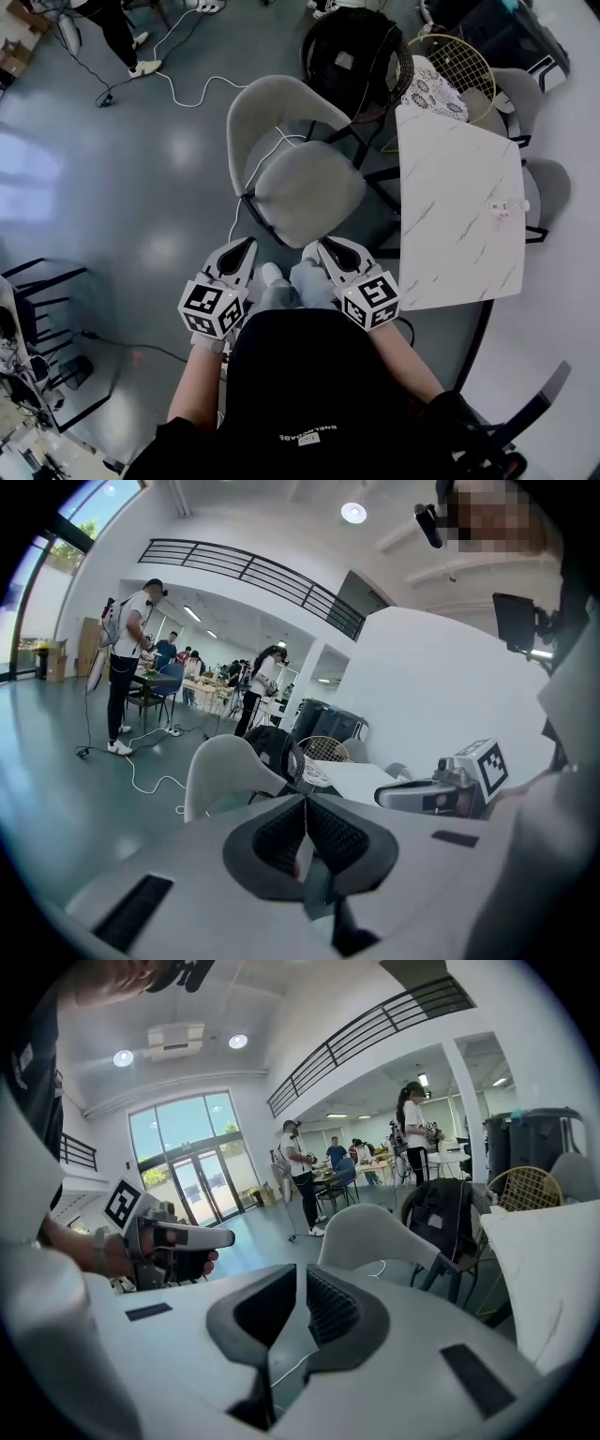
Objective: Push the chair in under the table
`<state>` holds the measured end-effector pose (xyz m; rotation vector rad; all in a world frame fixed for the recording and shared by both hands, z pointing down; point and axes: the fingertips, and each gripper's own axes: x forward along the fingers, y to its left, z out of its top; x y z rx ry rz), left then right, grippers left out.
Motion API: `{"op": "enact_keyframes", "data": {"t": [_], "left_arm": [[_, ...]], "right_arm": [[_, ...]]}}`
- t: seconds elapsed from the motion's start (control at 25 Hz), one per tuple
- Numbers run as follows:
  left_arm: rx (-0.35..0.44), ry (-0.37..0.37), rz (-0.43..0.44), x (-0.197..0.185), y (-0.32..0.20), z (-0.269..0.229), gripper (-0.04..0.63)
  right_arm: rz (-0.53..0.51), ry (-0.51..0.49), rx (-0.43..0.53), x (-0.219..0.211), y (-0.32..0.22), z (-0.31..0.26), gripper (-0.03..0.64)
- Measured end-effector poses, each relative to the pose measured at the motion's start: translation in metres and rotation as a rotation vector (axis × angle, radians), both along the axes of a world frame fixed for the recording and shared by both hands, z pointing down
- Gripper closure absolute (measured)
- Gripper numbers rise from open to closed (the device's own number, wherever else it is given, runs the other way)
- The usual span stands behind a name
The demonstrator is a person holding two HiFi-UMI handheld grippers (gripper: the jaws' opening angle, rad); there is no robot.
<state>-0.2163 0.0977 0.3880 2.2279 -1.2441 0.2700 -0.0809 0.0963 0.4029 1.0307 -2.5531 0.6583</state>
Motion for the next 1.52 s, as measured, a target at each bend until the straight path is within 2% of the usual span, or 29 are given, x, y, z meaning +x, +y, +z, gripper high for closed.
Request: {"op": "enact_keyframes", "data": {"t": [0.2,0.56,0.92,1.2,1.32,1.52], "left_arm": [[-0.017,-0.043,-0.026,0.009,-0.029,0.004,0.588],[-0.067,-0.140,-0.078,0.013,-0.088,0.007,0.586],[-0.070,-0.232,-0.002,0.013,-0.146,0.015,0.466],[-0.051,-0.325,0.100,-0.015,-0.211,0.033,0.404],[-0.042,-0.375,0.163,-0.028,-0.243,0.043,0.379],[-0.050,-0.417,0.248,-0.051,-0.290,0.064,0.356]], "right_arm": [[-0.092,-0.016,-0.020,-0.007,-0.027,0.006,0.594],[-0.243,-0.076,-0.097,-0.024,-0.058,0.023,0.548],[-0.338,-0.072,-0.211,-0.049,-0.062,0.055,0.498],[-0.305,-0.046,-0.266,-0.082,-0.083,0.080,0.452],[-0.254,-0.019,-0.279,-0.099,-0.100,0.095,0.448],[-0.171,0.022,-0.337,-0.133,-0.119,0.131,0.441]]}}
